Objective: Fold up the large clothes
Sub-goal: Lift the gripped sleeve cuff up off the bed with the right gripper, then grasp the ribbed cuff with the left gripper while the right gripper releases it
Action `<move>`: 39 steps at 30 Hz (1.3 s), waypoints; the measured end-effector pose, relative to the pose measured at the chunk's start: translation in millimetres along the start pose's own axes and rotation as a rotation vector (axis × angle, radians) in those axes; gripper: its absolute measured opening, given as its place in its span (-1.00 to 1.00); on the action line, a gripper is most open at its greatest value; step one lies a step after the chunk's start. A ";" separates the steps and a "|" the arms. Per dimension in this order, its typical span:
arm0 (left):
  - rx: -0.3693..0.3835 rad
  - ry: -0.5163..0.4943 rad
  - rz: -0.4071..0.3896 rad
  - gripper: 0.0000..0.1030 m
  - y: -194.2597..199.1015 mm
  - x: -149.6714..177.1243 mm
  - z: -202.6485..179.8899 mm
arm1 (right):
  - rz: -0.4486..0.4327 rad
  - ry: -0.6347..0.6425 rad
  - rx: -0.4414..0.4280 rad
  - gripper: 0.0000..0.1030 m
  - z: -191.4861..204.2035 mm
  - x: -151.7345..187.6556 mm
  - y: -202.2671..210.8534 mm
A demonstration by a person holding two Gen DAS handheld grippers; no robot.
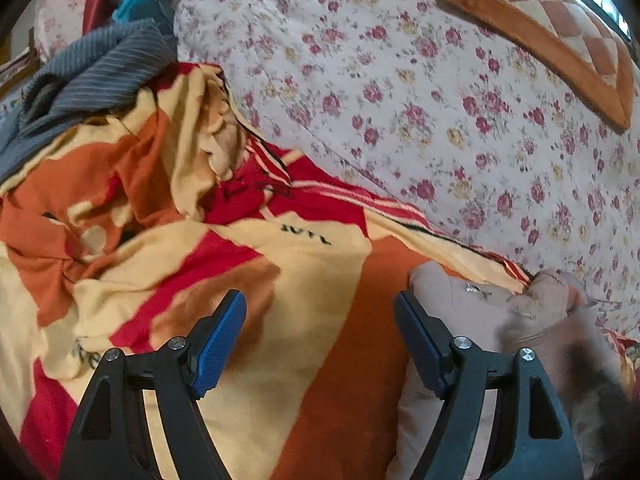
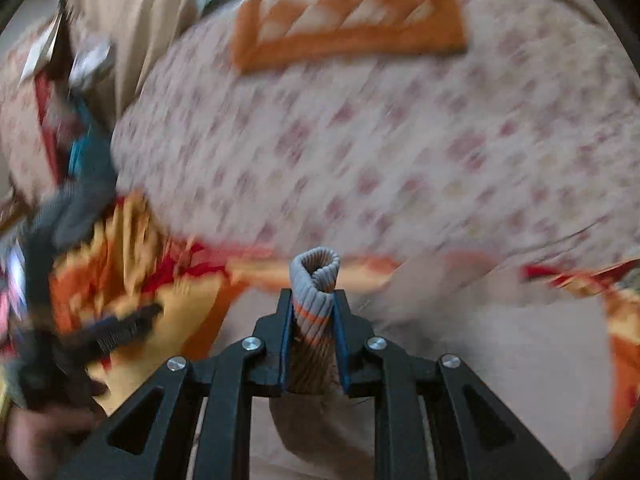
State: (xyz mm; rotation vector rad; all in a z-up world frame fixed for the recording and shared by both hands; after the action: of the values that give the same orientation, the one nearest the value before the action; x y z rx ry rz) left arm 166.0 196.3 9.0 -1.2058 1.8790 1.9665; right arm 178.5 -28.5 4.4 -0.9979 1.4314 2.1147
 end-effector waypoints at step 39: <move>0.492 0.245 0.237 0.40 2.6 37.1 -13.5 | 0.041 -0.096 0.219 0.27 -170.0 40.9 177.4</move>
State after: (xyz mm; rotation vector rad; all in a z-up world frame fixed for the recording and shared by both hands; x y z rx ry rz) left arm 145.7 168.9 -11.0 -1.1505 2.5315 1.3550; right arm 90.3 -257.3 48.4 -0.7801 1.6064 1.9535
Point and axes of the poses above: each gripper's, at about its wrist camera, not at the fingertips, and y roughly against the way its jaws point, z to its left, x to its underside, the point moved 2 cm from there along -y, roughly the way its jaws point, and after that the axes turned 3 degrees about -x, right-handed, at the moved point
